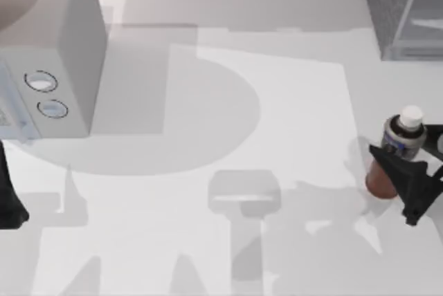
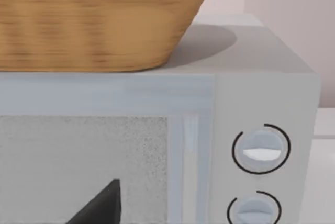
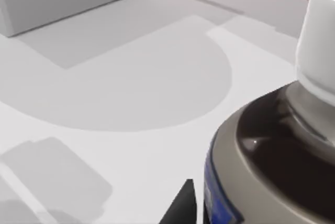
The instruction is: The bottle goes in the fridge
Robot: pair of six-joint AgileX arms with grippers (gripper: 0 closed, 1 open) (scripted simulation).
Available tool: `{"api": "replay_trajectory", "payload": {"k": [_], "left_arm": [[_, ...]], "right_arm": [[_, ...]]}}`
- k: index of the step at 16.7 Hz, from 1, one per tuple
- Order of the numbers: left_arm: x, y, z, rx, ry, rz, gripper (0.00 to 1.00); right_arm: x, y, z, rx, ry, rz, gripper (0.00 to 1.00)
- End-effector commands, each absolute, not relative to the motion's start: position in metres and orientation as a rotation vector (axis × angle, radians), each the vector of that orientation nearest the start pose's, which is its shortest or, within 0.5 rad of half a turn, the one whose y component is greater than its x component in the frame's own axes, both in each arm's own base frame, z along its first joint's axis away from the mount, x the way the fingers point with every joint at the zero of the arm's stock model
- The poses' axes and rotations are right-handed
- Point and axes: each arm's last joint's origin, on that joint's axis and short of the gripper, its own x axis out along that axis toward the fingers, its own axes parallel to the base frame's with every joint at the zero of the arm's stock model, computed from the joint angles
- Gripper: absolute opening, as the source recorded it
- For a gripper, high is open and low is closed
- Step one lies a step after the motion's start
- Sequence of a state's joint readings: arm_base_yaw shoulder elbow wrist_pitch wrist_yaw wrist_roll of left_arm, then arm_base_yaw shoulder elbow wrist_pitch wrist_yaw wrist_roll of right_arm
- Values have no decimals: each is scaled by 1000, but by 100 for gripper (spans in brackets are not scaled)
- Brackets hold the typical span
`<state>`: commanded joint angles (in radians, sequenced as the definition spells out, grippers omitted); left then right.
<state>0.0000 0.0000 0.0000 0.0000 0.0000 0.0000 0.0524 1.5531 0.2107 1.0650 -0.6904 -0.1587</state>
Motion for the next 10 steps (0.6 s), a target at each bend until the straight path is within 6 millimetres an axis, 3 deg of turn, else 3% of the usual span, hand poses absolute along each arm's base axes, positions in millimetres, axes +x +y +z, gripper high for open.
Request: {"api": "replay_trajectory", "payload": {"k": [4, 10], "left_arm": [[106, -1, 160, 0, 0, 0, 100], [106, -1, 160, 0, 0, 0, 100]], "right_arm": [[214, 6, 126, -73, 194, 772, 1], [213, 6, 128, -73, 192, 770, 1]]}}
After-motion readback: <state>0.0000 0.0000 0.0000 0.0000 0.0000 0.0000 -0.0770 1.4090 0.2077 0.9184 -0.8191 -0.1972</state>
